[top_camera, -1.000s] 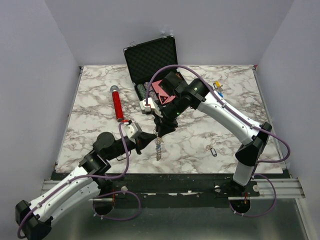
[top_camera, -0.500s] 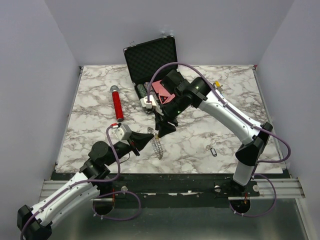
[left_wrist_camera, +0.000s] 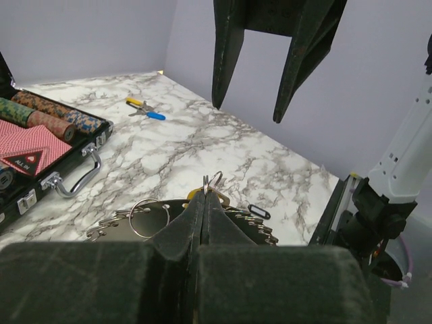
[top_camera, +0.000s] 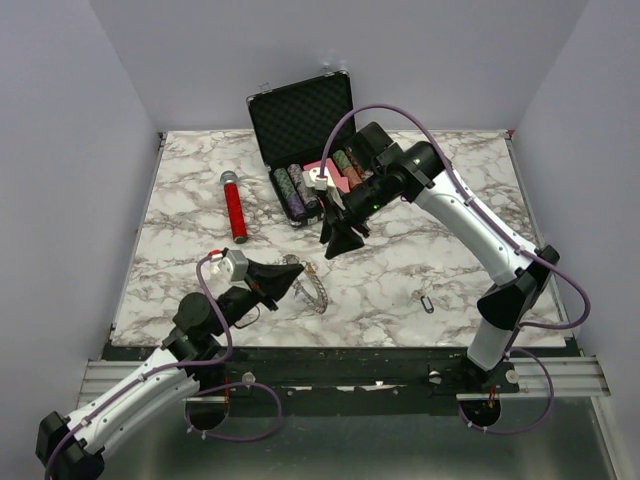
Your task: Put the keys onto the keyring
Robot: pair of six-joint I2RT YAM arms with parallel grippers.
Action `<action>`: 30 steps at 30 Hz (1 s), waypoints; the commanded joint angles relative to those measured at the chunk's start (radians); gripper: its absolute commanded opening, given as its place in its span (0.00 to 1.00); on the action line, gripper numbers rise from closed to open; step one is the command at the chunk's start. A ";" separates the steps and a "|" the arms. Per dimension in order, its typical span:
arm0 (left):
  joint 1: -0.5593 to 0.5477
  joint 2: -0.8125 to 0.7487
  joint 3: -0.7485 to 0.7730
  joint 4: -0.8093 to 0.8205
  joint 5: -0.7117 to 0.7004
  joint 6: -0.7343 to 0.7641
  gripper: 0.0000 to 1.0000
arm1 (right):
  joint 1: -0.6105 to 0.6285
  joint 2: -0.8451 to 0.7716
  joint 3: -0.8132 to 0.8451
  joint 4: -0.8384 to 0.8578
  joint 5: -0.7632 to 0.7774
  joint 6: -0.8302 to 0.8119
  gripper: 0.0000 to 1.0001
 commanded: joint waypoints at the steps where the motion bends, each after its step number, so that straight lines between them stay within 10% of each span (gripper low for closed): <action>1: 0.005 -0.014 -0.036 0.179 -0.062 -0.088 0.00 | 0.008 -0.018 -0.008 0.019 -0.063 -0.033 0.50; 21: 0.005 0.022 -0.093 0.374 -0.137 -0.255 0.00 | 0.069 0.044 0.009 0.116 0.002 0.025 0.49; 30: 0.005 0.041 -0.087 0.394 -0.150 -0.281 0.00 | 0.090 0.048 0.003 0.145 0.058 0.062 0.32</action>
